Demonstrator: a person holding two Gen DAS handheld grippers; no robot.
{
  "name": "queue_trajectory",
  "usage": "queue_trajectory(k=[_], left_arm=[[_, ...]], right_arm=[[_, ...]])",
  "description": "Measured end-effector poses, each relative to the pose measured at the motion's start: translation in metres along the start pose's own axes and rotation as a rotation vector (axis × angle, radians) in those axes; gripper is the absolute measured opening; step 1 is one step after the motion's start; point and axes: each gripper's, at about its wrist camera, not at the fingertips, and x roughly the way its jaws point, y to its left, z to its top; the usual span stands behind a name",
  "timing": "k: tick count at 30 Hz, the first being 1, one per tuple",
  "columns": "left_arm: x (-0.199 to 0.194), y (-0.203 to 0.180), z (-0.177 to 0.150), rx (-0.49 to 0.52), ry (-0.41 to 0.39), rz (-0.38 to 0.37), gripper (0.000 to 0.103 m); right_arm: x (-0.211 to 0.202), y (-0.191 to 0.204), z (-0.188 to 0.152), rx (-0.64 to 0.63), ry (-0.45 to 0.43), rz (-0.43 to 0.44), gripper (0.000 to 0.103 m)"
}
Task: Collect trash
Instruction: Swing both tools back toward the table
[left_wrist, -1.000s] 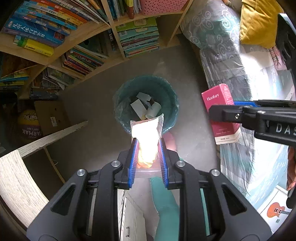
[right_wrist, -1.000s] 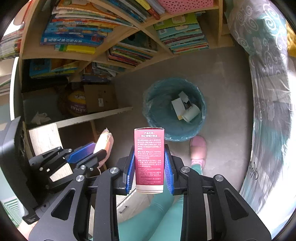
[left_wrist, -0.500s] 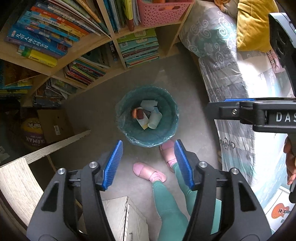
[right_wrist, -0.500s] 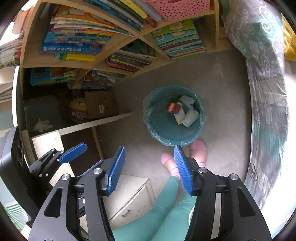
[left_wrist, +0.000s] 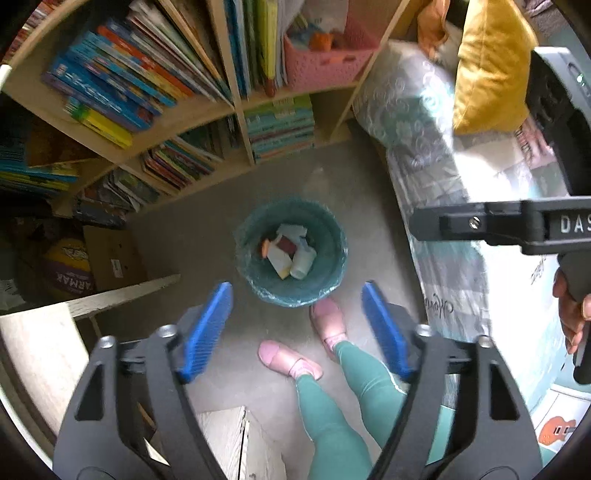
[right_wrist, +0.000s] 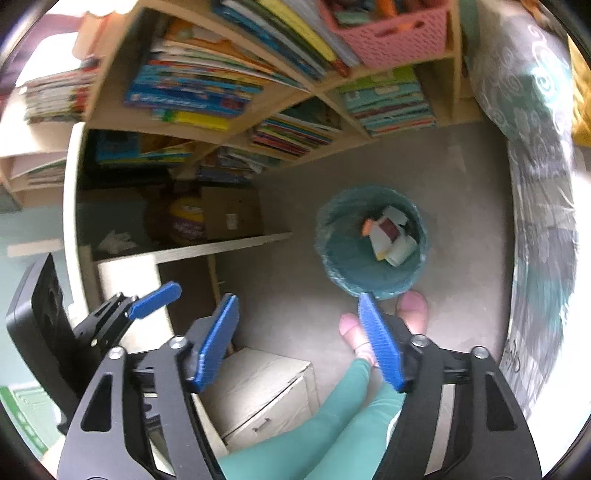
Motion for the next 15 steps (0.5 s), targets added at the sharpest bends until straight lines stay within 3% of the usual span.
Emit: queue_trajectory(k=[3,15], left_arm=[[-0.028,0.005,-0.004,-0.002,-0.077,0.033,0.092],[-0.108,0.037,-0.028,-0.101,-0.260,0.048,0.094]], right_arm=[[-0.017,0.018,-0.005,-0.073,-0.021,-0.014,0.086],[-0.075,0.115,-0.020,-0.348,-0.144,0.003,0.089]])
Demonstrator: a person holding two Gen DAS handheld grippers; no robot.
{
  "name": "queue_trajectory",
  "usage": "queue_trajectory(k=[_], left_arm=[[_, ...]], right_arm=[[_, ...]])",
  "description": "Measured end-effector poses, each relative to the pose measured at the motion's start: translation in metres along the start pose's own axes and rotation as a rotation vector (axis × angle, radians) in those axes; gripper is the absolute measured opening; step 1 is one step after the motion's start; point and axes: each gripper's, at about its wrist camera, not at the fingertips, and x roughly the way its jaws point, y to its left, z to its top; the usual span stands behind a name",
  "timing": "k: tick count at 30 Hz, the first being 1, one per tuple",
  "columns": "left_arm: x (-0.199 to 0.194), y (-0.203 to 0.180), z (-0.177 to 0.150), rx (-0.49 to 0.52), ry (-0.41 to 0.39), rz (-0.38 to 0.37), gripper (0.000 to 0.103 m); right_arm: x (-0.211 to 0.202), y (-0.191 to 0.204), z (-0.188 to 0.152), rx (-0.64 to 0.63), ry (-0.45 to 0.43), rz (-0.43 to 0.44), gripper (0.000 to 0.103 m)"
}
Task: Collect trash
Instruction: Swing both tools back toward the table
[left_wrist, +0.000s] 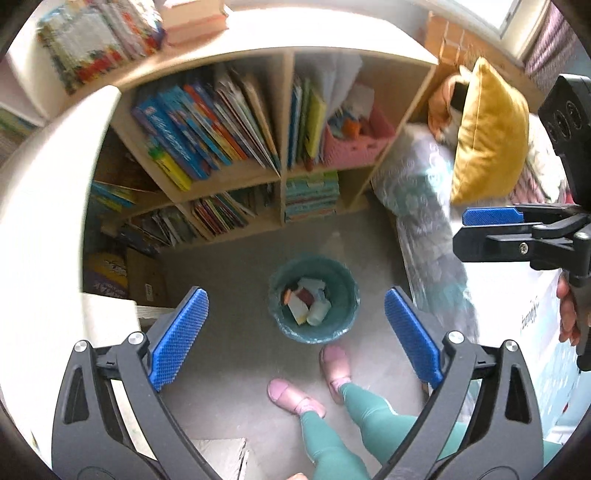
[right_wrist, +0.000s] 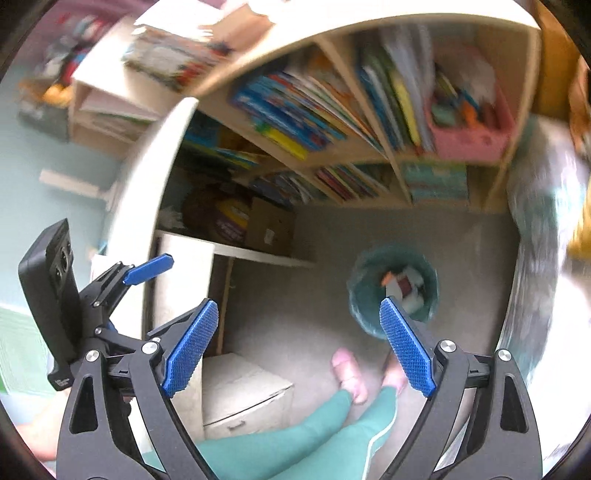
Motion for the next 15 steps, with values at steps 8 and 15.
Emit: queue_trajectory(k=[8,15], left_arm=[[-0.073,0.054,-0.026,-0.145,-0.139,0.056,0.096],[-0.122,0.118,-0.081,-0.324,-0.224,0.178,0.096]], right_arm=[[-0.004,0.100,0.026,-0.246,-0.005,0.104,0.091],[0.021,0.192,0.035,-0.445,0.047,0.199,0.091]])
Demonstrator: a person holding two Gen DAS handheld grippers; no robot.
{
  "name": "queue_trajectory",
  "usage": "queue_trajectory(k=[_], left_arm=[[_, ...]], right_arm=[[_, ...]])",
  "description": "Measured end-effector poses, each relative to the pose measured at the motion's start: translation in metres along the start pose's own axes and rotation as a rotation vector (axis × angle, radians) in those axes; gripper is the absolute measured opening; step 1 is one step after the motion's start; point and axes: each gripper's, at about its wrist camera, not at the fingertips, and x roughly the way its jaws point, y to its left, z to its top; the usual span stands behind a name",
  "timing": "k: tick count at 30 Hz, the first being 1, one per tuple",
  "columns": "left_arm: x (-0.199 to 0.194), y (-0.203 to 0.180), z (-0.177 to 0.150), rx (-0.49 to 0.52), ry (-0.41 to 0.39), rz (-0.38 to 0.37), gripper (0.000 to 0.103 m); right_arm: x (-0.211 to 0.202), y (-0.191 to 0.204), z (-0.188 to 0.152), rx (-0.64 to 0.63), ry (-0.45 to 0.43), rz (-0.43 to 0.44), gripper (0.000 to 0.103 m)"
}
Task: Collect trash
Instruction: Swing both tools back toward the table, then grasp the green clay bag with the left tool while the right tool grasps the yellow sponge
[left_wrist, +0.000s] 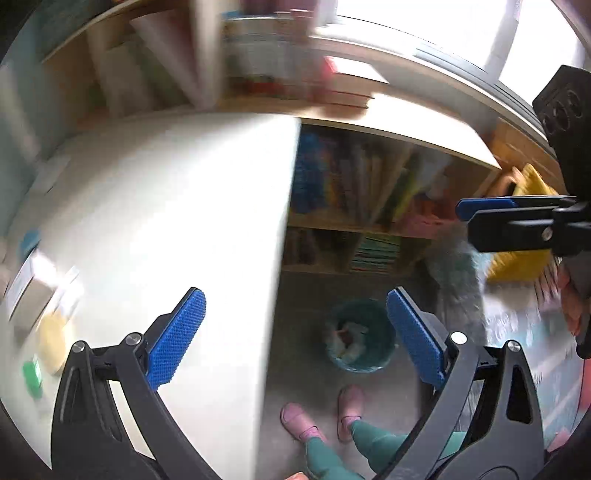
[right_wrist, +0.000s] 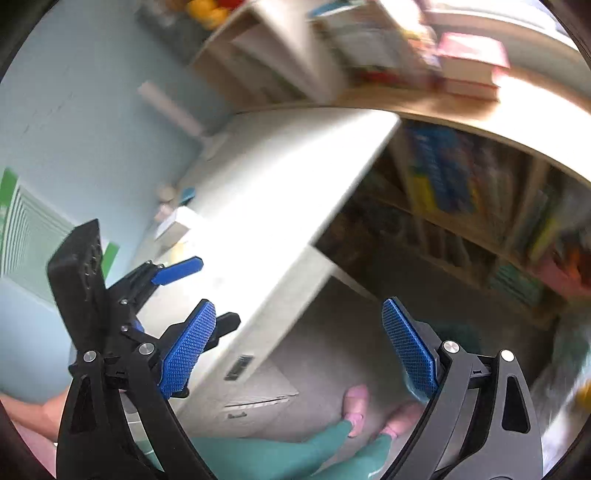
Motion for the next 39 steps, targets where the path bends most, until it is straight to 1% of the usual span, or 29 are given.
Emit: queue_trajectory(k=[2,6,9,13,15,18,22,25,28,31,39], left_arm=[[-0.012,0.025,-0.008,-0.055,-0.018,0.030,0.096],[-0.038,0.081,-0.033,-0.163,-0.039,0.135,0.096],[-0.052,0.131,-0.057,-0.271,-0.027,0.221,0.096],[-0.070,0.188,-0.085,-0.397,-0.025,0.307,0.096],[-0.074,0.212,-0.096,-0.444,-0.014,0.348,0.096],[-0.081,0.242,-0.113,-0.482,-0.004,0.391,0.096],[-0.084,0.273,-0.131,-0.528,0.013,0.410,0.096],[-0.076,0.291,-0.138,-0.549,0.026,0.406,0.096],[-0.063,0.307,-0.145,-0.569,0.059,0.396,0.096],[-0.050,0.317,-0.146,-0.568,0.089,0.398,0.096],[-0.036,0.333,-0.149,-0.598,0.088,0.372,0.095]], right_arm=[[0.018,0.023,0.010,-0.061,0.025,0.011,0.091],[0.068,0.077,0.028,-0.192,0.098,0.073,0.091],[0.106,0.113,0.037,-0.259,0.151,0.103,0.091],[0.153,0.164,0.044,-0.372,0.211,0.119,0.091],[0.176,0.189,0.046,-0.443,0.250,0.131,0.091],[0.207,0.221,0.048,-0.529,0.291,0.147,0.091],[0.241,0.254,0.050,-0.628,0.305,0.126,0.091],[0.268,0.273,0.049,-0.693,0.311,0.101,0.091],[0.296,0.280,0.051,-0.676,0.349,0.082,0.091],[0.314,0.284,0.051,-0.683,0.348,0.055,0.091],[0.346,0.295,0.030,-0.889,0.344,-0.086,0.091]])
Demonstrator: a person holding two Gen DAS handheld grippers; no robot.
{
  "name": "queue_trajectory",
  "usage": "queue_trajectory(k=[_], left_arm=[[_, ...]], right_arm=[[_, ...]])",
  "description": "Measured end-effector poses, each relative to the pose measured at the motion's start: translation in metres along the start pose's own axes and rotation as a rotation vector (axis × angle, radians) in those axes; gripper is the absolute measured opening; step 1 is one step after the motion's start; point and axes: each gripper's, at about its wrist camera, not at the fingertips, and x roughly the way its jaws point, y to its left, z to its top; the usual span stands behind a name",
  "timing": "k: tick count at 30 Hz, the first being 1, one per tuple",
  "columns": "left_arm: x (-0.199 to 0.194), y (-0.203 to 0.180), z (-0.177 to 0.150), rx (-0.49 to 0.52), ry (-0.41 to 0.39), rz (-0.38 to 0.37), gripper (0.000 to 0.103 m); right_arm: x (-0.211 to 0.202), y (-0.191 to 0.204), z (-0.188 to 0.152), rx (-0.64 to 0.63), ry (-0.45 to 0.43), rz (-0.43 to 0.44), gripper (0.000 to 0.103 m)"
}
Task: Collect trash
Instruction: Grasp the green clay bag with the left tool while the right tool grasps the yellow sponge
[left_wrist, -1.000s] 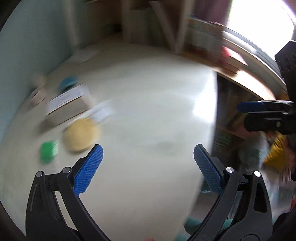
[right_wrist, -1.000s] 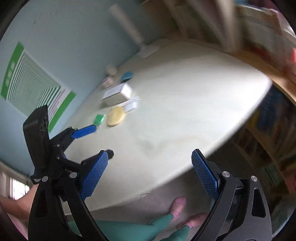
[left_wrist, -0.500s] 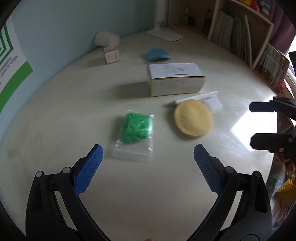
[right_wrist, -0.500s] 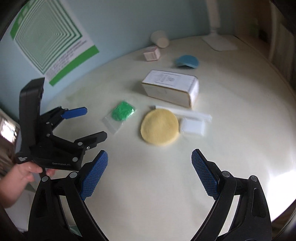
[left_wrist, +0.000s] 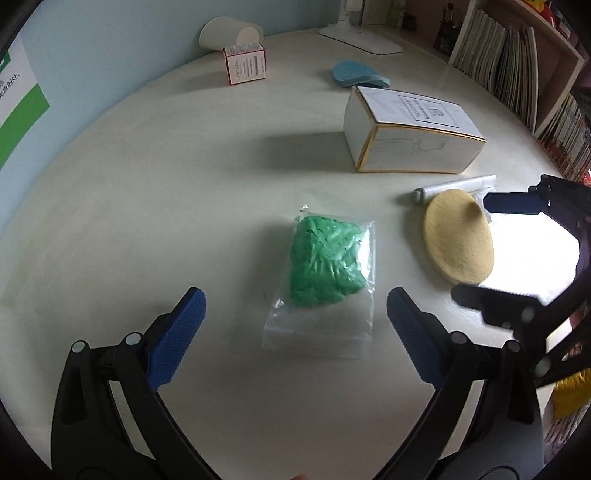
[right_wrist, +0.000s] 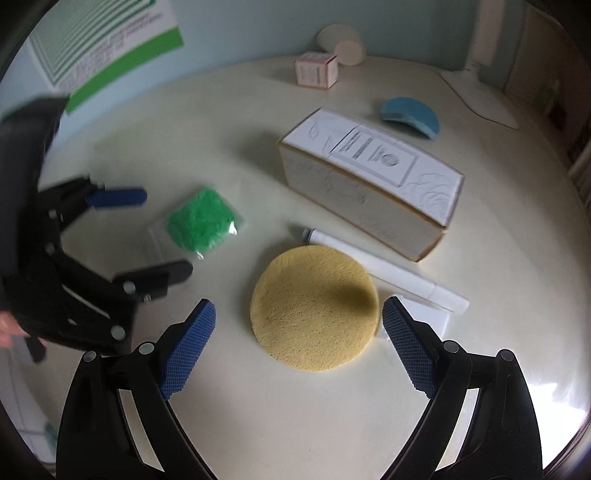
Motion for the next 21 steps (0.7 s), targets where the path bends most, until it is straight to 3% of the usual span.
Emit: queue_trajectory(k=[5,8,9,10,12,15,21], left_arm=[[0.007,-0.002,0.002,0.021,-0.015,0.006,0.086],[0.006,-0.004,0.002,0.038,-0.023,0.011,0.081],[0.005,-0.004,0.002,0.043,-0.026,0.009,0.074],[0.004,-0.005,0.003,0.049,-0.031,0.006,0.071],[0.002,-0.005,0.005,0.054,-0.033,0.002,0.053],[0.000,-0.005,0.006,0.053,-0.024,-0.008,0.043],[-0.013,-0.008,0.005,0.063,-0.039,-0.012,0.042]], right_arm=[[0.006,0.004,-0.004,-0.039,-0.003,-0.040,0.090],[0.005,0.005,-0.004,-0.057,-0.015,-0.064,0.081],[0.005,0.005,-0.003,-0.055,-0.010,-0.053,0.076],[0.005,0.004,-0.003,-0.046,-0.009,-0.042,0.076],[0.005,0.003,-0.002,-0.036,-0.007,-0.032,0.076],[0.004,0.007,-0.001,-0.044,-0.001,-0.016,0.076],[-0.021,0.003,-0.004,0.018,-0.048,0.043,0.076]])
